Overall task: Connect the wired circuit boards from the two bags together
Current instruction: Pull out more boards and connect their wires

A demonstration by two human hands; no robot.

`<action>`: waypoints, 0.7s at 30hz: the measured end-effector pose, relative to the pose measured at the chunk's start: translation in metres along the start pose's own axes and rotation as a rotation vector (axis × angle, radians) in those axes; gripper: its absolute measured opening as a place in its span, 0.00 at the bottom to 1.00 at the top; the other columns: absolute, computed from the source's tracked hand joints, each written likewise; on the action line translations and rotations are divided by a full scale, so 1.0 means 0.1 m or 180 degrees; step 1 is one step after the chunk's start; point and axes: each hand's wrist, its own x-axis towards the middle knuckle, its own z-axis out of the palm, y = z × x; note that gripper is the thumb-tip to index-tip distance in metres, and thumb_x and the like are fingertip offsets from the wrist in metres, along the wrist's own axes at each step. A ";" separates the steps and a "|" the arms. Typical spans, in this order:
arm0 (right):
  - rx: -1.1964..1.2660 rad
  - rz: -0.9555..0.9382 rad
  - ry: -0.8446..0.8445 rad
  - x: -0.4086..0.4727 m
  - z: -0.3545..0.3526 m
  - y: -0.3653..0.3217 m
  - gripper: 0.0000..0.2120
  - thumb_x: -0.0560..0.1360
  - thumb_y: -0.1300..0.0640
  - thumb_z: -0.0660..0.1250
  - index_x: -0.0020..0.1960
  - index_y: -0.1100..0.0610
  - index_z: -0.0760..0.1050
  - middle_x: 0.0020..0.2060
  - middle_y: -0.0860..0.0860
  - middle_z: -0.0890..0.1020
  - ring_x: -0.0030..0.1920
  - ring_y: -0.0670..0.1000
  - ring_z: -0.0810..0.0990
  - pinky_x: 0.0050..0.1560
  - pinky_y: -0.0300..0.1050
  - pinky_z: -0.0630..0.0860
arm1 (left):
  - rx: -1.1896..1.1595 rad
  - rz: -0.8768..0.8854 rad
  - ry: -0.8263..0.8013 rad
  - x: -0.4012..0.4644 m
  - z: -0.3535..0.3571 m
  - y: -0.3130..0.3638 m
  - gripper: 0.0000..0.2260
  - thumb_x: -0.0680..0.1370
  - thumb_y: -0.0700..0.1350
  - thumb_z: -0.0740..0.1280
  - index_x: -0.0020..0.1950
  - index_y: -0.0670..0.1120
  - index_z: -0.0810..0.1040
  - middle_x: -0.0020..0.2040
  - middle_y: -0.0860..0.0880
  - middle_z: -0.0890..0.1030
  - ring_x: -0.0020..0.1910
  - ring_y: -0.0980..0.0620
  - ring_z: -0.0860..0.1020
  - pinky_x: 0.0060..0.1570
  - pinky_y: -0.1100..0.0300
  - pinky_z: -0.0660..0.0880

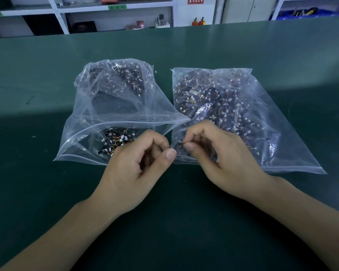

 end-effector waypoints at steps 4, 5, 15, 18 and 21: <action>0.0000 0.0056 -0.0090 0.01 -0.02 0.00 0.02 0.86 0.53 0.62 0.57 0.50 0.70 0.37 0.46 0.77 0.34 0.52 0.76 0.36 0.41 0.71 | 0.0228 0.0188 0.0245 -0.01 0.02 0.01 0.05 0.82 0.54 0.68 0.51 0.55 0.75 0.37 0.52 0.76 0.32 0.51 0.75 0.34 0.64 0.70; 0.0019 0.0049 -0.0111 0.01 -0.02 -0.01 0.01 0.86 0.53 0.63 0.57 0.50 0.71 0.36 0.46 0.77 0.34 0.52 0.76 0.37 0.44 0.72 | 0.0270 0.0197 0.0299 -0.01 0.02 0.01 0.04 0.82 0.53 0.68 0.51 0.56 0.76 0.37 0.52 0.76 0.32 0.51 0.75 0.34 0.63 0.70; 0.0132 -0.0009 -0.0172 0.01 -0.01 -0.02 0.02 0.86 0.53 0.62 0.57 0.48 0.70 0.37 0.46 0.77 0.34 0.54 0.76 0.38 0.52 0.74 | 0.0488 0.0318 0.0453 0.00 0.01 -0.01 0.02 0.82 0.49 0.71 0.52 0.53 0.80 0.38 0.56 0.76 0.32 0.52 0.74 0.36 0.68 0.69; 0.0193 0.0018 -0.0169 0.00 0.00 -0.02 0.02 0.86 0.53 0.63 0.58 0.48 0.71 0.36 0.47 0.77 0.34 0.54 0.76 0.38 0.53 0.74 | 0.0490 0.0390 0.0492 0.01 -0.01 -0.02 0.02 0.83 0.45 0.72 0.51 0.50 0.81 0.38 0.57 0.75 0.33 0.51 0.74 0.36 0.68 0.68; 0.0127 0.0008 -0.0227 0.00 0.00 -0.02 0.02 0.86 0.52 0.62 0.58 0.48 0.70 0.37 0.46 0.77 0.35 0.53 0.76 0.38 0.53 0.74 | 0.0500 0.0436 0.0469 0.01 -0.02 -0.02 0.02 0.83 0.45 0.72 0.51 0.50 0.82 0.38 0.57 0.76 0.33 0.51 0.75 0.35 0.63 0.70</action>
